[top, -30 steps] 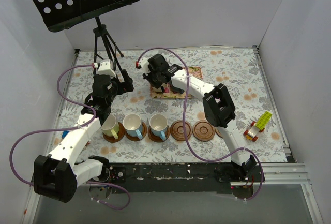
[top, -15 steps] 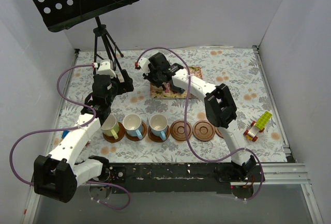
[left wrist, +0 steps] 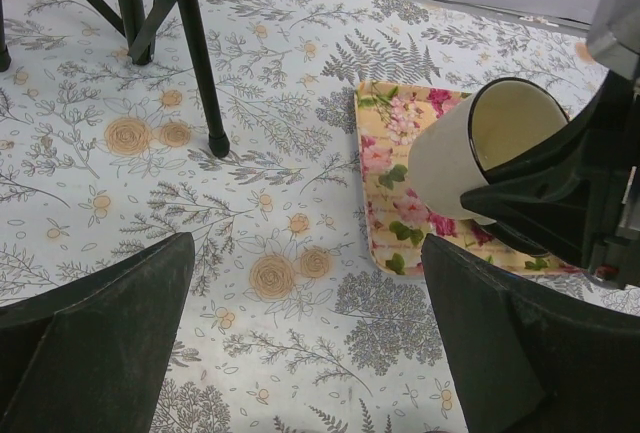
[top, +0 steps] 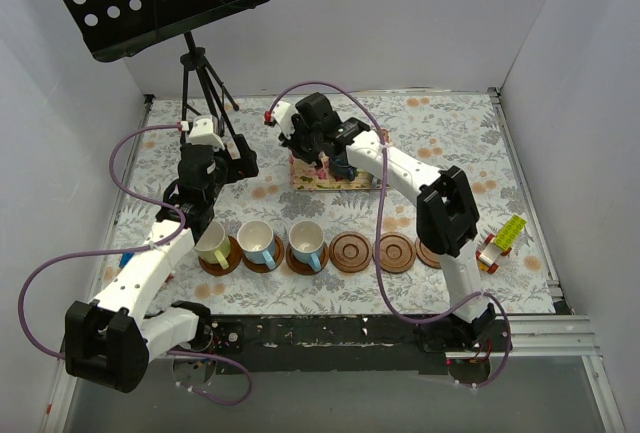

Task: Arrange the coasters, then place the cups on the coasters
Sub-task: Pick up the cup from the tray, then place the cup on the coaster.

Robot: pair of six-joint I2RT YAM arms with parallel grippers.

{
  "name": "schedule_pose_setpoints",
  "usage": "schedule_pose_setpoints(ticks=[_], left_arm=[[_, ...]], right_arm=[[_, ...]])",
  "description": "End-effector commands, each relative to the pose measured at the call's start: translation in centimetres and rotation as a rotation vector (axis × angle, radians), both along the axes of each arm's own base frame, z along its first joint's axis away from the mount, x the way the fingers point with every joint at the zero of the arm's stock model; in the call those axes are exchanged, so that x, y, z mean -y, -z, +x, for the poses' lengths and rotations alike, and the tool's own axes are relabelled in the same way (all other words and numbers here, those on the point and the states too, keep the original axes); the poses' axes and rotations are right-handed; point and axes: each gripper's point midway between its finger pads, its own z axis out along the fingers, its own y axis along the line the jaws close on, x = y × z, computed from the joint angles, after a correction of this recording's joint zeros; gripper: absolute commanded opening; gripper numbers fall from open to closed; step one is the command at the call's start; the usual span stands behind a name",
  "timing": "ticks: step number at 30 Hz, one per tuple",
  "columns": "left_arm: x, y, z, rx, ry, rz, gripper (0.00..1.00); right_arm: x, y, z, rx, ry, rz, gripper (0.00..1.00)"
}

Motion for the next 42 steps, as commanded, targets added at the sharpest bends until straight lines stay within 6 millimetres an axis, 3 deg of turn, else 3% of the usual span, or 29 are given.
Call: schedule_pose_setpoints(ticks=[1, 9, 18, 29, 42], left_arm=[[-0.1, -2.5, 0.0, 0.055, 0.005, -0.015, 0.98], [0.1, -2.4, 0.0, 0.053, 0.011, -0.015, 0.98], [0.2, -2.4, 0.0, 0.053, 0.015, -0.018, 0.98], [0.2, -2.6, -0.1, 0.058, 0.018, -0.022, 0.98], [0.2, -2.6, -0.3, 0.058, 0.019, -0.022, 0.98]], right_arm=[[-0.3, -7.5, 0.3, 0.147, -0.008, 0.139, 0.01], [1.3, -10.6, -1.1, 0.170, 0.014, 0.176, 0.01], [5.2, -13.2, -3.6, 0.223, 0.083, 0.209, 0.01], [9.5, -12.8, -7.5, 0.190, 0.148, 0.227, 0.01], [11.7, -10.8, -11.4, 0.074, 0.184, 0.241, 0.01]])
